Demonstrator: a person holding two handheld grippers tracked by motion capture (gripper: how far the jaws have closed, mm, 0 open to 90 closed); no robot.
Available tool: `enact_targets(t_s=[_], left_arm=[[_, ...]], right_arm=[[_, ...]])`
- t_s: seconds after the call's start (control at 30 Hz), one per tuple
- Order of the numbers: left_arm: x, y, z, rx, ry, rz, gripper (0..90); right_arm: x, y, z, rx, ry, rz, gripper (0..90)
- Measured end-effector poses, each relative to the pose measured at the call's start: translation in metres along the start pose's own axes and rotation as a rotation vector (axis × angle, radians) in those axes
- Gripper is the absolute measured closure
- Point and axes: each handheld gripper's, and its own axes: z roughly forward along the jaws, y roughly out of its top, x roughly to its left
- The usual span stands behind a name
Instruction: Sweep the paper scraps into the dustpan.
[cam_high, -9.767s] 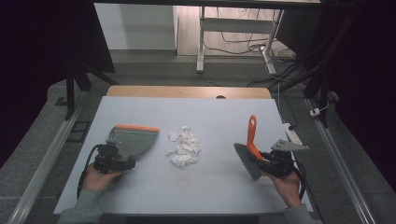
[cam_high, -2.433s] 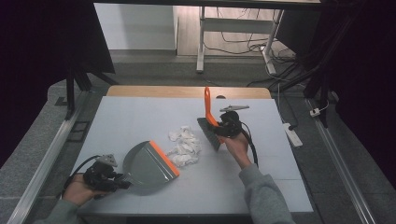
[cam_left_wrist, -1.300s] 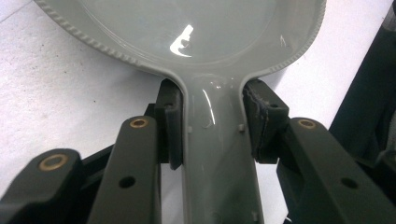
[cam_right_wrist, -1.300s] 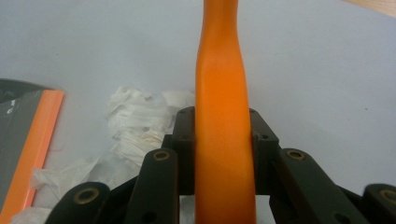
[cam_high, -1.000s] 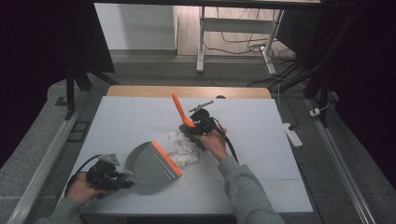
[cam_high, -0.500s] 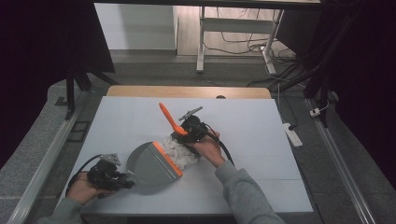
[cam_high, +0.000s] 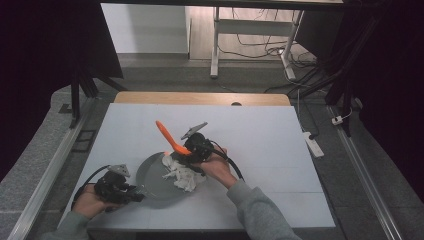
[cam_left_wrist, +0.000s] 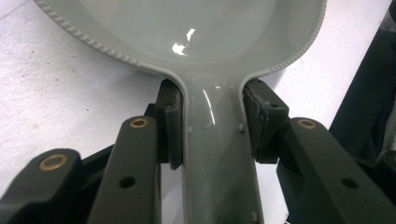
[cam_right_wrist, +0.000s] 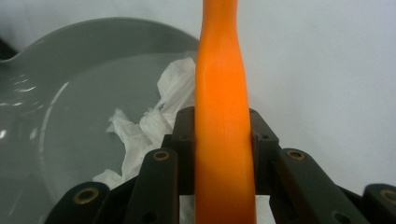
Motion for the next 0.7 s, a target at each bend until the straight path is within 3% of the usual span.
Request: enact_targets(t_s=[0.13, 0.3, 0.4, 0.5, 0.7], left_arm=[[0.0, 0.0, 0.0, -0.003, -0.003, -0.004, 62.1], [0.0, 0.0, 0.0, -0.003, 0.0, -0.002, 62.1], [0.0, 0.0, 0.0, -0.002, 0.0, -0.003, 62.1], [0.0, 0.0, 0.0, -0.002, 0.001, -0.002, 62.1], [0.0, 0.0, 0.0, -0.003, -0.001, -0.002, 62.1]], right_arm=[[0.005, 0.001, -0.005, -0.012, 0.013, -0.024, 70.3], [0.0, 0.001, -0.018, -0.063, -0.004, -0.002, 70.3], [-0.008, 0.002, -0.031, -0.117, -0.04, 0.015, 70.3], [-0.016, 0.003, -0.042, -0.136, -0.074, 0.032, 70.2], [-0.041, 0.001, -0.037, -0.109, -0.142, 0.085, 70.2]])
